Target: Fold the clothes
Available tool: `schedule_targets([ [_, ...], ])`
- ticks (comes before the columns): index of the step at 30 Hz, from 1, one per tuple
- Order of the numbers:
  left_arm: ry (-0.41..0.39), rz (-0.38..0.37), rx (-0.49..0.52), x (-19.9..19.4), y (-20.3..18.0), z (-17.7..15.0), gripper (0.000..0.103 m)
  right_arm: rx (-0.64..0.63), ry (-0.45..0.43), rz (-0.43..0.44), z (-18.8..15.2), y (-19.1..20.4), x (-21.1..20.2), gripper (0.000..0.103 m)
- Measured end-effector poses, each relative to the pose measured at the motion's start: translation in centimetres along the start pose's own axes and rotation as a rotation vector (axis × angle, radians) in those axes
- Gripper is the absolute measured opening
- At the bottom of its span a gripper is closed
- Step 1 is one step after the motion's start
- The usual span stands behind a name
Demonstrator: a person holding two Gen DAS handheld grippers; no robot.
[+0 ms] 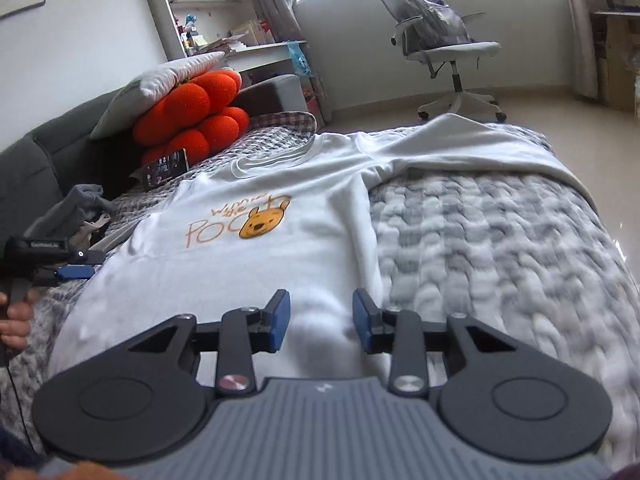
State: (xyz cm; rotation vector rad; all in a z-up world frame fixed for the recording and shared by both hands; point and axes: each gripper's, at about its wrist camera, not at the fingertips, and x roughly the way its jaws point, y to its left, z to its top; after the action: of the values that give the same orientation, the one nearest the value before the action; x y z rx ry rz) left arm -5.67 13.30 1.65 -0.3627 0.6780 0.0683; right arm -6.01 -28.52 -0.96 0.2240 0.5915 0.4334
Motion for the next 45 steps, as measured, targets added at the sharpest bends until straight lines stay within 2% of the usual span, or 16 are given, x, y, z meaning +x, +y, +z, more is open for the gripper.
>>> schedule_targets([
  [3, -0.001, -0.003, 0.006, -0.6, 0.0, -0.4, 0.046, 0.035, -0.004, -0.004, -0.5, -0.3, -1.2, 0.038],
  [11, 0.004, -0.033, 0.048, -2.6, 0.6, -2.0, 0.043, 0.146, -0.035, -0.026, -2.5, -1.3, -4.1, 0.042],
  [15, 0.002, -0.050, 0.066, -3.6, 1.1, -3.1, 0.043, 0.196, -0.033, 0.010, -3.6, -1.7, -5.0, 0.043],
  [17, 0.003, -0.056, 0.068, -3.9, 1.2, -3.3, 0.043, 0.215, -0.033, 0.024, -4.2, -2.0, -5.4, 0.039],
  [20, 0.007, -0.056, 0.075, -3.7, 1.2, -3.3, 0.043, 0.224, -0.036, 0.025, -5.1, -2.4, -6.2, 0.025],
  [21, 0.009, -0.054, 0.074, -3.6, 1.2, -3.3, 0.043, 0.216, -0.036, 0.001, -5.2, -2.3, -6.4, 0.011],
  [22, 0.011, -0.052, 0.073, -3.5, 1.1, -3.3, 0.043, 0.207, -0.035, -0.021, -5.3, -2.1, -6.4, 0.006],
  [27, 0.016, -0.044, 0.089, -3.5, 0.9, -3.3, 0.043, 0.146, -0.027, -0.103, -4.2, 0.2, -8.1, 0.005],
  [31, 0.012, -0.047, 0.096, -3.2, 1.0, -3.3, 0.044, -0.005, -0.052, -0.178, -2.8, 3.0, -10.6, 0.001],
  [32, 0.008, -0.045, 0.097, -3.2, 1.0, -3.4, 0.044, -0.032, -0.030, -0.209, -3.0, 3.0, -10.5, 0.000],
  [36, -0.002, -0.039, 0.112, -3.2, 0.8, -3.6, 0.045, 0.002, 0.090, -0.285, -5.3, 0.6, -8.6, 0.000],
  [38, 0.003, -0.042, 0.115, -3.4, 0.8, -3.6, 0.045, 0.029, 0.074, -0.262, -5.7, 0.1, -8.9, 0.001],
  [40, 0.008, -0.046, 0.110, -3.9, 0.9, -3.6, 0.045, 0.061, 0.047, -0.232, -5.9, -0.3, -9.2, 0.014],
  [45, -0.007, -0.060, 0.118, -6.4, 0.9, -4.0, 0.045, 0.151, 0.009, -0.155, -5.2, -1.0, -9.4, 0.015],
])
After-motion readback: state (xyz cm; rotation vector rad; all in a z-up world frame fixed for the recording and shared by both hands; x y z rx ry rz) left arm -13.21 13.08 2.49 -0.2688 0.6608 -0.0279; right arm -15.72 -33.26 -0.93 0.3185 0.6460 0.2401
